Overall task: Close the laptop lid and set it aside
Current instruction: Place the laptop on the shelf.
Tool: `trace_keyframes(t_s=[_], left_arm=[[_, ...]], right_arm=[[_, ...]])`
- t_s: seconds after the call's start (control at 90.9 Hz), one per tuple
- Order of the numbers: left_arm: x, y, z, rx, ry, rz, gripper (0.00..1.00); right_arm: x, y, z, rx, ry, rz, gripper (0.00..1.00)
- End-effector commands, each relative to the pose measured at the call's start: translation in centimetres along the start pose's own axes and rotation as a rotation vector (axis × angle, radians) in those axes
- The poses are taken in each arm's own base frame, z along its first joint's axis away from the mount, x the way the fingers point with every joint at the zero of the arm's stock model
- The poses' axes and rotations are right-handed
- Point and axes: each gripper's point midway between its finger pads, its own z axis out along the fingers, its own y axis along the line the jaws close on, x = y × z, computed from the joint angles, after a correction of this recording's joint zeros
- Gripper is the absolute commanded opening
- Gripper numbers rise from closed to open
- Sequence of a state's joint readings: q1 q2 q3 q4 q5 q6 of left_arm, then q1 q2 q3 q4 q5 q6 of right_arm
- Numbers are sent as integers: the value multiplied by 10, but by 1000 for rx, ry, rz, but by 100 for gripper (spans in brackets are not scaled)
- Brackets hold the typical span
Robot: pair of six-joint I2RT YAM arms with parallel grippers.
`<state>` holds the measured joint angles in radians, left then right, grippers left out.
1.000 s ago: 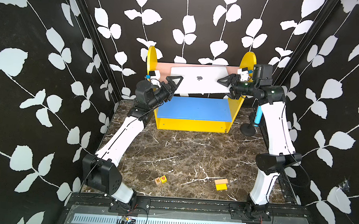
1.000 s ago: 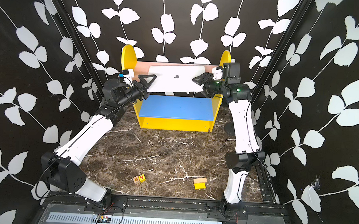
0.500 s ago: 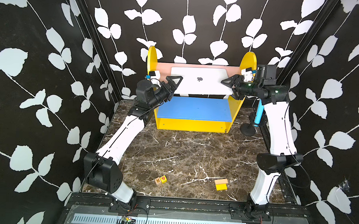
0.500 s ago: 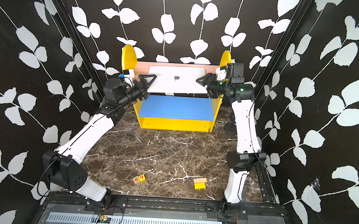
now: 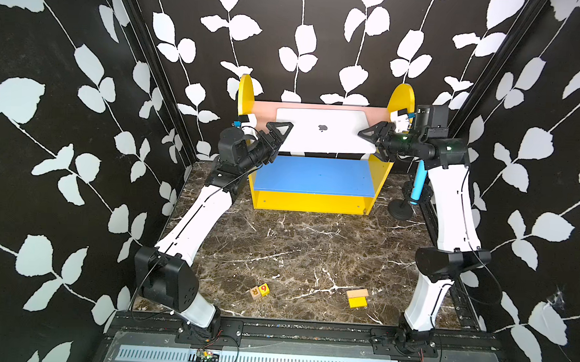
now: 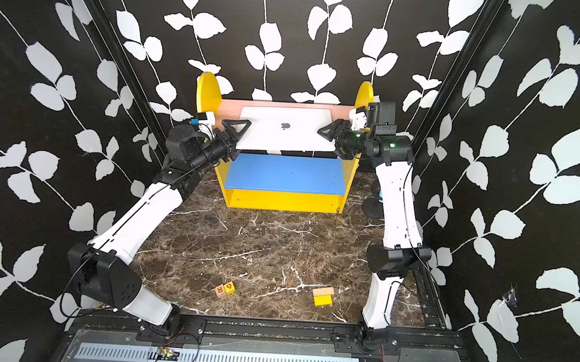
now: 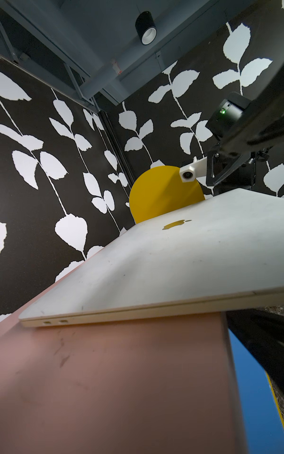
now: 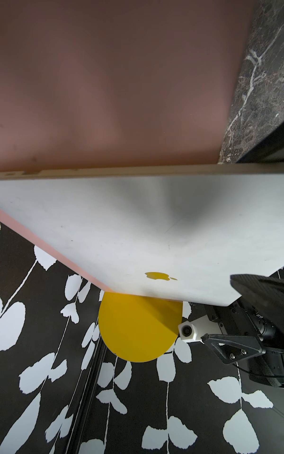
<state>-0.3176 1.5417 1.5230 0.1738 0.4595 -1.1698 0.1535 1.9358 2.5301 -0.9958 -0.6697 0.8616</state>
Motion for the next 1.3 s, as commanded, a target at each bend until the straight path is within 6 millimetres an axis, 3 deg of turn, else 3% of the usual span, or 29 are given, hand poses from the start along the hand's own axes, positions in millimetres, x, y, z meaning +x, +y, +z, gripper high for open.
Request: trace_keyframes(t_s=[0.0,0.605,1.287], left_arm=[[-8,-25,-13,46,-25,35,98],[0,-22,-27,36,-22,37,98],[30,-13,-73,-33,12,99,95]], right_arm=[[-10,22,-33,-25,-96,-73,63],[6,19,-52,-5,-127,-114,59],[48,11,-79,-10,-145,-183,51]])
